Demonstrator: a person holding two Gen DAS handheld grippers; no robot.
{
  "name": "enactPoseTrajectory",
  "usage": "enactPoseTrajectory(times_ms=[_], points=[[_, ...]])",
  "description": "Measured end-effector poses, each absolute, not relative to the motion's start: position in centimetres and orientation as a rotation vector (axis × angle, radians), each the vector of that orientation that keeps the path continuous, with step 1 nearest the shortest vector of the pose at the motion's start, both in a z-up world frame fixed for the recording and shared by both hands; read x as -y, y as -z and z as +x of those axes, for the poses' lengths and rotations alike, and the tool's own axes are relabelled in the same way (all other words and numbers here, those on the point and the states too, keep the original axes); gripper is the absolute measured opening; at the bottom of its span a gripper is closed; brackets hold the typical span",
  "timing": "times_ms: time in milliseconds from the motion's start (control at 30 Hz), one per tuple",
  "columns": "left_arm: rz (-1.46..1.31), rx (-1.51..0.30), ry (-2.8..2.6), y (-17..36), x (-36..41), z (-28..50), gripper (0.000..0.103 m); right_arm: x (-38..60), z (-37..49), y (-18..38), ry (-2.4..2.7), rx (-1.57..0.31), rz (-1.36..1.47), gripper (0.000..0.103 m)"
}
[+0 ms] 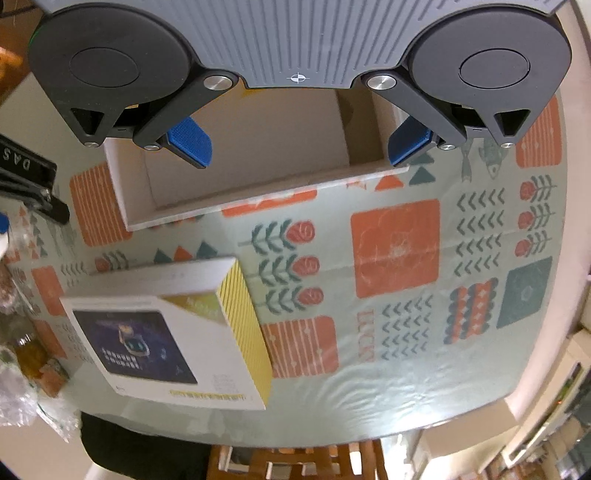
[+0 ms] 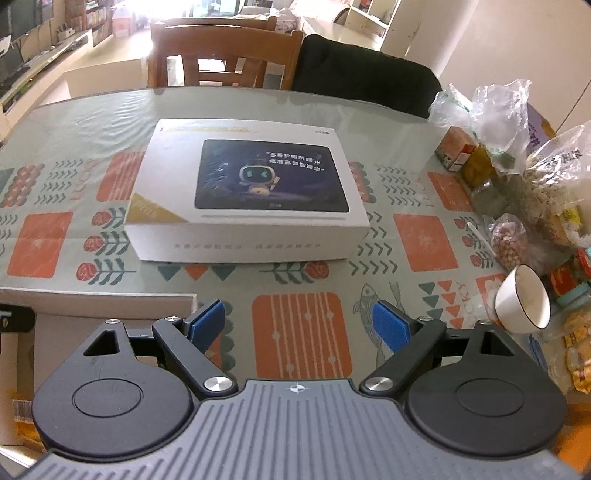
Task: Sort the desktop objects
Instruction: 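Move both tools toward the white tablet box from its two ends, then grip the tablet box with the left gripper while the right gripper grips its other end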
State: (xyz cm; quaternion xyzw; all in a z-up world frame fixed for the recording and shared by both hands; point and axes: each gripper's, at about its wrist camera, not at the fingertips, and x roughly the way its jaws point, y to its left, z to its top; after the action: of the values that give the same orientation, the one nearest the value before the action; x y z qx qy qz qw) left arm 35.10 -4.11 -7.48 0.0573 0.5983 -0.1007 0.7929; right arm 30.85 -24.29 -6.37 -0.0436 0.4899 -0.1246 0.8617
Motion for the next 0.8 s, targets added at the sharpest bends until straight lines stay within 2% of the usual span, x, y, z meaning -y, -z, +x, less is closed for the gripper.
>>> enactPoseTrajectory(times_ms=[400, 800], points=[[0.067, -1.265, 0.198, 7.0, 10.1, 39.4, 0.103, 31.7, 36.0, 7.1, 0.164, -0.967, -0.145, 0.103], [0.050, -1.272, 0.126, 8.7, 13.3, 43.3, 0.103, 36.8, 41.1, 8.0, 0.003, -0.883, -0.169, 0.103]])
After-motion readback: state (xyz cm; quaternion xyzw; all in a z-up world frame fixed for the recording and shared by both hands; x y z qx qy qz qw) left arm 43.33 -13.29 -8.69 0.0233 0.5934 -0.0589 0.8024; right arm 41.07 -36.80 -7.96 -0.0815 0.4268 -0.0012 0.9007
